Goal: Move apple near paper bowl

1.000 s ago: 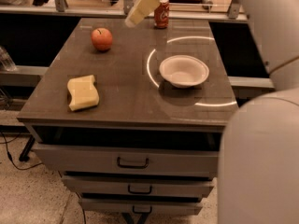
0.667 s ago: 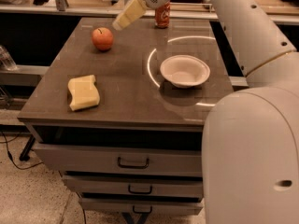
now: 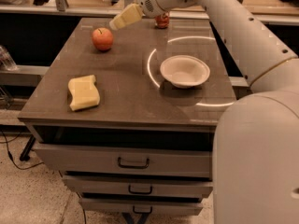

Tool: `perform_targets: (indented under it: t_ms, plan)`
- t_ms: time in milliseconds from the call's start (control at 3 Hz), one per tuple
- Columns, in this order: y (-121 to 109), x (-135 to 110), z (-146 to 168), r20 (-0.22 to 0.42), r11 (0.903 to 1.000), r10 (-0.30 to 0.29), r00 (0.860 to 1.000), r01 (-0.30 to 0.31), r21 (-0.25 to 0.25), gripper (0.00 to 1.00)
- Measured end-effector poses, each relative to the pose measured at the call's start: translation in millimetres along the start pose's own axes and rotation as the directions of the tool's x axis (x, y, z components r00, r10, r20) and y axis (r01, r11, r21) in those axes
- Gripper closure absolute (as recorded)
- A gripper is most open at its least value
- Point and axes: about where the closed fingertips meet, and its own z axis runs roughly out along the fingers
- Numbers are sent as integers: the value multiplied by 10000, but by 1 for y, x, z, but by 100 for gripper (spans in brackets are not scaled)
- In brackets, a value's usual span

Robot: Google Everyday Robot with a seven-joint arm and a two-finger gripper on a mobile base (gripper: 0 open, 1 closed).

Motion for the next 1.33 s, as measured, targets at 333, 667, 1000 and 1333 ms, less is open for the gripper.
perform_targets:
  t_ms: [333,667,1000,1333]
  plan:
    - [1,0,0,-37,10000,-50,10000,50,-50,0]
    - [20,9,44,-32,9987,340,9994,-341,-374,0]
    - [37,23,80,-264,9955,755,9968,-768,-549,0]
    - [53,22,106,-75,9929,931,9956,-934,-739,0]
